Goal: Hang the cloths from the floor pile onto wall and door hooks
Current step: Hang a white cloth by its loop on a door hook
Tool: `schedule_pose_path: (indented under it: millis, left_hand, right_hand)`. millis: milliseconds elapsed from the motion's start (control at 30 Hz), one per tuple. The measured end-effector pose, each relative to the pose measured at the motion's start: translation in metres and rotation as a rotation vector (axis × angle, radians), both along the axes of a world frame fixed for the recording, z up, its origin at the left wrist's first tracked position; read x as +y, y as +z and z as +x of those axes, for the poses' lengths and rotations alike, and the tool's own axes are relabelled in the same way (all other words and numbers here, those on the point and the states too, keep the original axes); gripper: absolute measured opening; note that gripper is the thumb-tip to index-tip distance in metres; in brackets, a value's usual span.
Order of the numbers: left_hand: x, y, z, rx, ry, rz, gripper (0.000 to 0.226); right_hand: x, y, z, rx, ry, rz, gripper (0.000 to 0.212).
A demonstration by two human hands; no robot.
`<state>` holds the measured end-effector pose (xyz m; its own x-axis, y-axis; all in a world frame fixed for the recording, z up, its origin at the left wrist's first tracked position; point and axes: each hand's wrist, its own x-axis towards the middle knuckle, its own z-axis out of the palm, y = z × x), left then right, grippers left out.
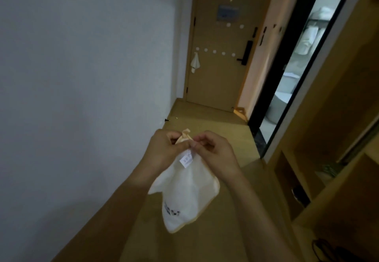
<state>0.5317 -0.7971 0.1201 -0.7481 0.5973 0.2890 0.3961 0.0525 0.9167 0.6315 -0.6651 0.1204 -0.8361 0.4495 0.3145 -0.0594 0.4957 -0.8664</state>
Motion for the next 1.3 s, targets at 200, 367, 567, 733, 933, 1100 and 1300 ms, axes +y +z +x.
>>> schedule_pose_path:
  millis: [200, 367, 567, 733, 933, 1100, 1300]
  left_hand:
    - [0.049, 0.014, -0.097, -0.004, -0.102, -0.008, 0.022]
    - [0.096, 0.018, -0.162, -0.046, -0.121, 0.066, 0.002]
    - [0.177, 0.012, -0.22, -0.007, 0.018, 0.098, 0.006]
    - [0.256, 0.007, -0.262, 0.076, 0.003, 0.071, 0.008]
    - [0.354, 0.019, -0.311, 0.12, 0.045, 0.016, 0.013]
    - [0.418, 0.018, -0.348, 0.105, 0.087, 0.059, 0.019]
    - [0.484, 0.012, -0.401, 0.078, 0.112, 0.096, 0.003]
  right_hand:
    - [0.041, 0.013, -0.094, 0.028, -0.067, -0.067, 0.005]
    - [0.086, 0.015, -0.149, 0.049, -0.145, -0.166, 0.003]
    - [0.16, 0.006, -0.207, 0.04, -0.19, -0.126, 0.003]
    - [0.233, 0.006, -0.262, 0.167, -0.171, -0.256, 0.009]
    - [0.331, 0.018, -0.321, 0.251, -0.196, -0.365, 0.007]
    - [0.398, 0.021, -0.368, 0.228, -0.191, -0.418, 0.008]
    - [0.467, 0.016, -0.42, 0.172, -0.172, -0.263, 0.007]
